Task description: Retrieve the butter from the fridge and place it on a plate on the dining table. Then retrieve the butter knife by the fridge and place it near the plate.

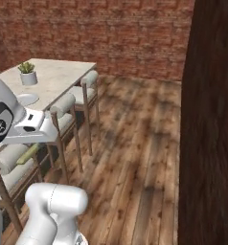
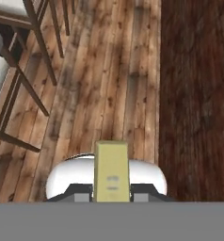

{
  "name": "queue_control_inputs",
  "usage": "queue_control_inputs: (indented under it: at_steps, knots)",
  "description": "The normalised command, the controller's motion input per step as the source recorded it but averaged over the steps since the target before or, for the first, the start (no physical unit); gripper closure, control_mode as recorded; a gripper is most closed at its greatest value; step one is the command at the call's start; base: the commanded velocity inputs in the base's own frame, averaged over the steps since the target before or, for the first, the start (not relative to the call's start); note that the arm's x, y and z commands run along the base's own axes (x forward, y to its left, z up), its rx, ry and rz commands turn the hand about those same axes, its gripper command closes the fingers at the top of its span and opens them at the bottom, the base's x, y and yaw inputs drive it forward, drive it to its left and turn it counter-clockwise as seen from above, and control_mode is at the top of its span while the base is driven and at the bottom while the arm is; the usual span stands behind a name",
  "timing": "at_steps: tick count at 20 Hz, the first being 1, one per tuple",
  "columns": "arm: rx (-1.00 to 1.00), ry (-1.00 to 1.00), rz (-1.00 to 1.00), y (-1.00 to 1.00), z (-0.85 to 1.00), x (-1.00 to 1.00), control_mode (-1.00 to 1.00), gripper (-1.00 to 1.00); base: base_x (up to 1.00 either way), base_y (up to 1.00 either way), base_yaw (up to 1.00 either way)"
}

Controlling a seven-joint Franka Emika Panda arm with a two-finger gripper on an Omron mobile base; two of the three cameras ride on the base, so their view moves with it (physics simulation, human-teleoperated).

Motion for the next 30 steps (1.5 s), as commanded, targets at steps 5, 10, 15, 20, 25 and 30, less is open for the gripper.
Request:
queue_control_inputs:
  at_steps: [5, 10, 15, 20, 25, 30]
  knots:
    - [0.0, 0.0, 0.0, 0.0, 0.0, 0.0, 1.0, 1.0, 0.81, -0.7, 0.61]
    - [0.0, 0.0, 0.0, 0.0, 0.0, 0.0, 1.0, 1.0, 0.79, -0.62, 0.65]
    - [0.0, 0.0, 0.0, 0.0, 0.0, 0.0, 1.0, 1.0, 0.76, -0.72, 0.62]
    - [0.0, 0.0, 0.0, 0.0, 0.0, 0.0, 1.0, 1.0, 0.62, -0.9, 0.57]
    - [0.0, 0.0, 0.0, 0.0, 0.0, 0.0, 1.0, 1.0, 0.44, -0.89, 0.6]
    - [0.0, 0.0, 0.0, 0.0, 0.0, 0.0, 1.0, 1.0, 0.48, -0.77, 0.6]
